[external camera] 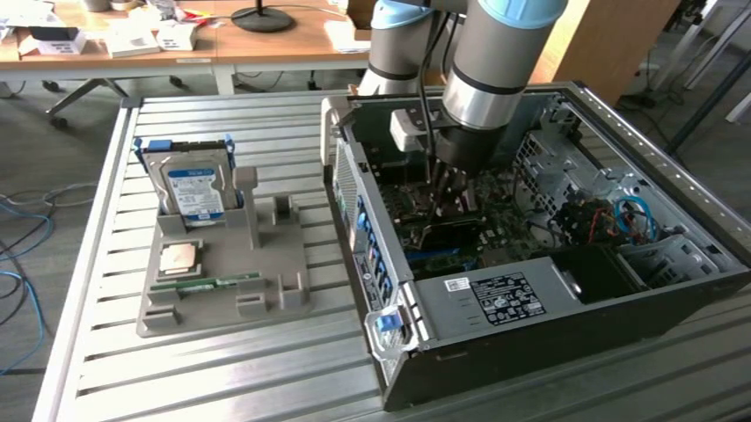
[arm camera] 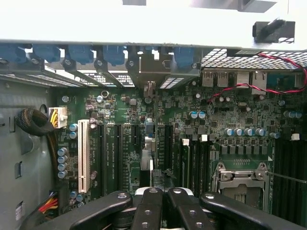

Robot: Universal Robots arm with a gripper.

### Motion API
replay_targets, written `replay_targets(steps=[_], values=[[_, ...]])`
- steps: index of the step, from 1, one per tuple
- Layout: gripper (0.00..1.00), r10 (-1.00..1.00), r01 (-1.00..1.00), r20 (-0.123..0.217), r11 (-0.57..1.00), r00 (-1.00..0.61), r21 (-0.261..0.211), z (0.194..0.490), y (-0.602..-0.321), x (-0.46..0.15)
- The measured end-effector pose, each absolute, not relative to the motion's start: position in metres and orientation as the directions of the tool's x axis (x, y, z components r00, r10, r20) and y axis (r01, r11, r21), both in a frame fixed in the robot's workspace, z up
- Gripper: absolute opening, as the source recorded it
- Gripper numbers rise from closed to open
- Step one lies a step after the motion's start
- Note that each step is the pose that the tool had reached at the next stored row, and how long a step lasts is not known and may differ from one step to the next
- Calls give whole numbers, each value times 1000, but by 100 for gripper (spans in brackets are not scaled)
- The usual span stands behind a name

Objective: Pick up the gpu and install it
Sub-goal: 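Press down on the gpu until it lock into place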

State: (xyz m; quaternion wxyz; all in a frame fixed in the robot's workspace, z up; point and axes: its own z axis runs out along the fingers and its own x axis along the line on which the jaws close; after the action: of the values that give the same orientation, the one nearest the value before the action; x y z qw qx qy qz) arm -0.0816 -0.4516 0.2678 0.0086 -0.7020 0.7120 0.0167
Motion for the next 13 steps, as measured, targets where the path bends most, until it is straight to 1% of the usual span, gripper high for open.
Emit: replay_targets(steps=[13], values=[[11,-999,-1000,-36,14,-14,12,267,-453,-82]])
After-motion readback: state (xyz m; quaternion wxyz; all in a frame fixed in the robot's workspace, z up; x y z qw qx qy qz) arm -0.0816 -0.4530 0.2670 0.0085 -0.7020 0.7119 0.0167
